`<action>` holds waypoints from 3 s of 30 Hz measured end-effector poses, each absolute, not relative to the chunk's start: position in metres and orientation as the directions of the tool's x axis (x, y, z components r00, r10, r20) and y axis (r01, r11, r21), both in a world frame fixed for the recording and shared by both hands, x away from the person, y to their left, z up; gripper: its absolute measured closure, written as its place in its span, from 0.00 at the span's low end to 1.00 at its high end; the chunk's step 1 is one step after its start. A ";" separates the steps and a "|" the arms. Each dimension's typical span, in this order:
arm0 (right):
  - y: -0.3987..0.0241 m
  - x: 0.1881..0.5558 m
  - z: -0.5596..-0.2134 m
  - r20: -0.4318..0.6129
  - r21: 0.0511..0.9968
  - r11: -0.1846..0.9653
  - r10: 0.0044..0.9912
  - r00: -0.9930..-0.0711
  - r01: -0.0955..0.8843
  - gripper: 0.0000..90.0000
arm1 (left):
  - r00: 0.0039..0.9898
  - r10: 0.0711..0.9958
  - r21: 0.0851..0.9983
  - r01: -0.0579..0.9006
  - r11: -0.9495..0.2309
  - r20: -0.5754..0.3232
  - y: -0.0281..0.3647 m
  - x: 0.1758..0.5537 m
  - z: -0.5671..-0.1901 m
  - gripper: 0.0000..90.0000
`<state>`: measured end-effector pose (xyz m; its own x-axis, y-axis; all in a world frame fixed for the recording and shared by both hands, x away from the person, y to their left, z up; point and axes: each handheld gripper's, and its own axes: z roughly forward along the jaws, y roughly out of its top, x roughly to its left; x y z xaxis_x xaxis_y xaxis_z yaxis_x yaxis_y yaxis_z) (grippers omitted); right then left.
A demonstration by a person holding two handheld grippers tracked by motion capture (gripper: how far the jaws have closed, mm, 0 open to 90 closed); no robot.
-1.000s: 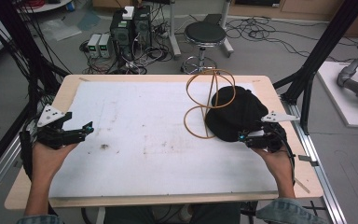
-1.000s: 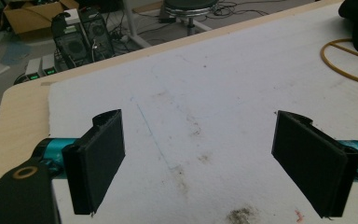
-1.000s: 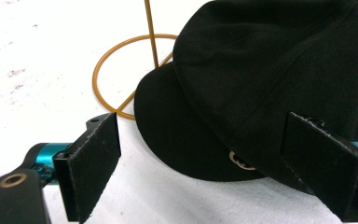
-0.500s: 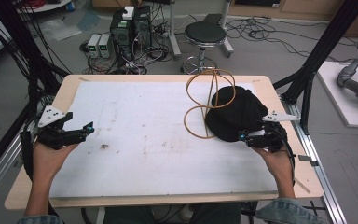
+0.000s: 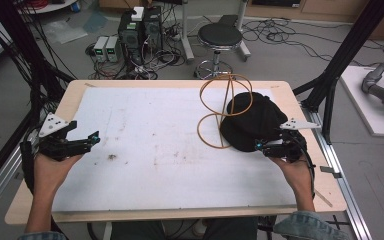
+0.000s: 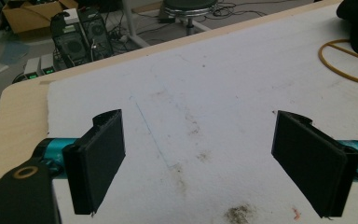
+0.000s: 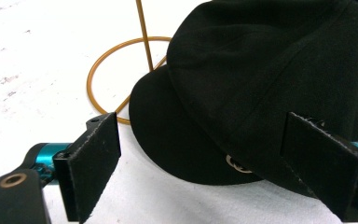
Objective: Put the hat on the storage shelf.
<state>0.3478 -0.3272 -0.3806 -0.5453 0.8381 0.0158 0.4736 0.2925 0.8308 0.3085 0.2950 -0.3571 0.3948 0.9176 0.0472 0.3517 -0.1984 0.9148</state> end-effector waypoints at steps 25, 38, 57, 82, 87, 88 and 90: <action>-0.343 0.372 -0.378 0.047 0.866 0.199 0.881 -0.471 0.458 0.13 | 0.378 0.924 0.919 0.343 -0.194 0.054 0.301 0.299 -0.354 0.20; -0.356 0.410 -0.368 0.037 0.906 0.127 0.926 -0.375 0.403 0.15 | 0.373 0.926 0.919 0.343 -0.192 0.054 0.303 0.298 -0.353 0.20; -0.361 0.454 -0.393 0.184 0.922 -0.065 0.941 -0.285 0.383 0.18 | 0.375 0.925 0.916 0.348 -0.197 0.056 0.303 0.299 -0.355 0.20; -0.356 0.460 -0.402 0.171 0.892 -0.031 0.947 -0.273 0.452 0.86 | 0.373 0.926 0.919 0.345 -0.192 0.053 0.303 0.299 -0.355 0.20; -0.356 0.454 -0.394 0.161 0.911 -0.038 0.950 -0.268 0.411 0.91 | 0.371 0.927 0.920 0.343 -0.190 0.053 0.304 0.298 -0.354 0.20; -0.356 0.454 -0.394 0.161 0.911 -0.038 0.950 -0.268 0.411 0.91 | 0.371 0.927 0.920 0.343 -0.190 0.053 0.304 0.298 -0.354 0.20; -0.359 0.449 -0.388 0.149 0.920 -0.035 0.953 -0.263 0.391 0.91 | 0.370 0.928 0.920 0.342 -0.189 0.053 0.305 0.298 -0.353 0.20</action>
<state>0.4486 -0.3587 -0.3878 -0.2634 0.9532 0.1485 0.3908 -0.0353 0.9198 0.2977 0.3046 -0.3534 0.3699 0.9275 0.0534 0.3422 -0.1895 0.9203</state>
